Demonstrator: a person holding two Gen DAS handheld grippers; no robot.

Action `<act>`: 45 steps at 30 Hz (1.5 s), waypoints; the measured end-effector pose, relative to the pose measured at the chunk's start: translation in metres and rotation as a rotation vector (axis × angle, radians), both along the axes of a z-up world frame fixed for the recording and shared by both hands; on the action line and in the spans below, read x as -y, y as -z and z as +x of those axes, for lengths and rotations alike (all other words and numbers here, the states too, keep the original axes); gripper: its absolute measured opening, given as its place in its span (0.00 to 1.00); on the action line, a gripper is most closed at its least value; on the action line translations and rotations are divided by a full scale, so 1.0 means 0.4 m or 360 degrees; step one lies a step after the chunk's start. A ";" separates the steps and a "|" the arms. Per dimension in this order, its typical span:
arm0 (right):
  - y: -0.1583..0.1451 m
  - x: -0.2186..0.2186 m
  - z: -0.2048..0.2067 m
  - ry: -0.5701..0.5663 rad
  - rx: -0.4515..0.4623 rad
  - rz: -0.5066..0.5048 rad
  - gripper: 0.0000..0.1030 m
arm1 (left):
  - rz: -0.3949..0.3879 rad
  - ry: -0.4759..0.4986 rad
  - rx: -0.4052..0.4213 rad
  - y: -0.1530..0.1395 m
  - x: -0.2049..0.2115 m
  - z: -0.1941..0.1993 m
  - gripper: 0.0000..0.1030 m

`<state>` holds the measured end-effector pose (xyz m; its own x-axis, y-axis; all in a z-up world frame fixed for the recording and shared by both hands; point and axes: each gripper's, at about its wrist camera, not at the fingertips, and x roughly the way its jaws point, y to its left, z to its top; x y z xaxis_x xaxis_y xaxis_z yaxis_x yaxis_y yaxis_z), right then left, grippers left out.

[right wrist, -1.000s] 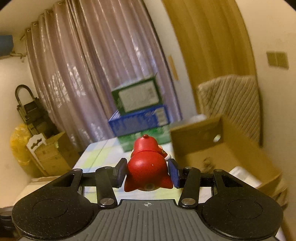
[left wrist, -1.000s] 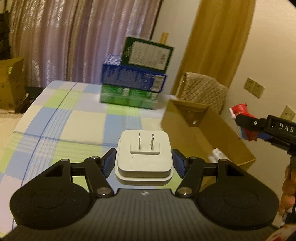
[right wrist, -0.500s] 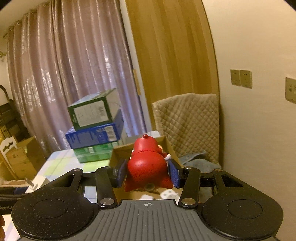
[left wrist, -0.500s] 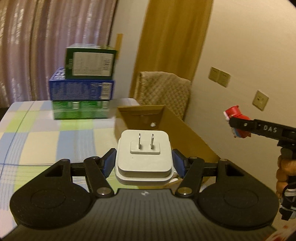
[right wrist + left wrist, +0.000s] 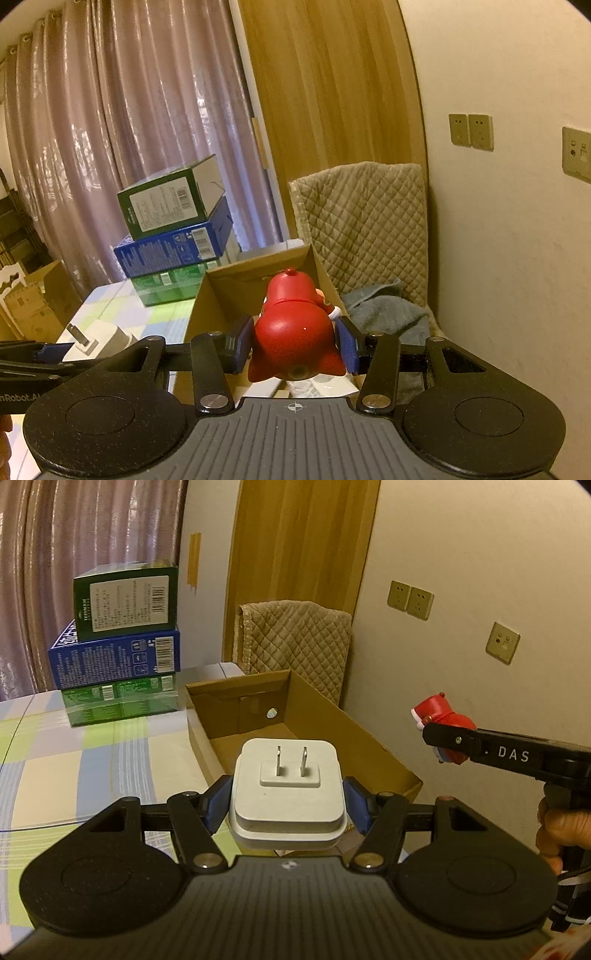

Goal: Organize rigid objects
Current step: 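Carry the white plug and red toy over the cardboard box with both tools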

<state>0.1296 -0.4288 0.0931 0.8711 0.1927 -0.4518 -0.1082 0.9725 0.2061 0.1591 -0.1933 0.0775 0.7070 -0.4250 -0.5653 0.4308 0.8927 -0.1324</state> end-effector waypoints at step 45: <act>0.191 -0.053 0.383 -0.0197 -0.0290 -0.0299 0.44 | 0.0521 0.0288 -0.0136 0.234 0.178 0.411 0.58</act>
<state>0.2829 -0.4078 0.0166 0.7472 0.1909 -0.6367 -0.2063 0.9772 0.0509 0.3234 -0.2645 -0.0160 0.5814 -0.3259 -0.7455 0.5853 0.8040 0.1050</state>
